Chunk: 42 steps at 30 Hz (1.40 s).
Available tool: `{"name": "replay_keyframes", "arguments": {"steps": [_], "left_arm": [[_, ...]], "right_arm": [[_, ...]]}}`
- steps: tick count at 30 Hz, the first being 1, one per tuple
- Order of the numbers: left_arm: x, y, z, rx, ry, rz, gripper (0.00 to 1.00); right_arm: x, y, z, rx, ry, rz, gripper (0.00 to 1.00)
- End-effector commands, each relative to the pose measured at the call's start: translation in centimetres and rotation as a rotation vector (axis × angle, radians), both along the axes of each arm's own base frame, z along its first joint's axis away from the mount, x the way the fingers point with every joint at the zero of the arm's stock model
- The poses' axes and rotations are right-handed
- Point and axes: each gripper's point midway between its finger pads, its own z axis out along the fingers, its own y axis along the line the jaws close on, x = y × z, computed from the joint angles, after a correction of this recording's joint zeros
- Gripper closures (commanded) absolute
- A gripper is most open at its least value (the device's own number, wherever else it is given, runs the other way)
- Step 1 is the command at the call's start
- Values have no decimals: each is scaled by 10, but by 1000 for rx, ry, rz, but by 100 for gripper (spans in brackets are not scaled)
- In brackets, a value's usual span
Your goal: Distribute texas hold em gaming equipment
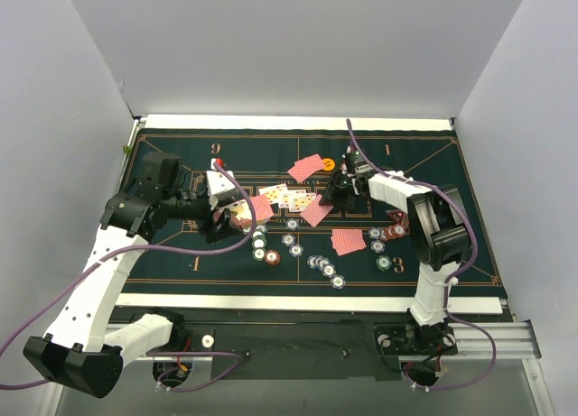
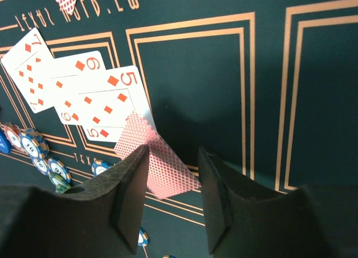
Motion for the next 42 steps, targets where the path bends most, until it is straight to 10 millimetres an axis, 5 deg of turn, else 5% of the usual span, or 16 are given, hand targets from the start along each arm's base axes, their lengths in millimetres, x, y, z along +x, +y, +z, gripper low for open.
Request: {"name": "replay_keyframes", "arguments": {"steps": [1, 10, 12, 14, 18, 21, 26, 31, 35, 42], "left_arm": [[4, -7, 28, -50, -97, -32, 61], [2, -6, 29, -47, -96, -32, 61], [3, -6, 28, -47, -93, -31, 61], [2, -6, 29, -48, -96, -31, 61], [2, -6, 28, -46, -96, -33, 61], [1, -6, 28, -46, -93, -34, 61], [1, -6, 28, -45, -94, -33, 61], [3, -7, 26, -43, -90, -34, 61], [6, -7, 27, -44, -90, -32, 61], [5, -8, 29, -49, -88, -38, 61]], "right_arm": [[7, -2, 15, -50, -28, 29, 61], [2, -13, 35, -171, -40, 49, 54], [2, -19, 49, -212, -73, 33, 44], [0, -25, 63, -246, -88, 17, 21], [-7, -27, 99, -241, -161, -10, 20], [-20, -2, 135, -83, -216, 23, 6], [-64, 55, 225, 291, -282, 153, 3], [-103, 92, 281, 546, -326, 250, 2], [-130, 114, 297, 648, -335, 316, 1], [-157, 149, 283, 659, -278, 396, 7]]}}
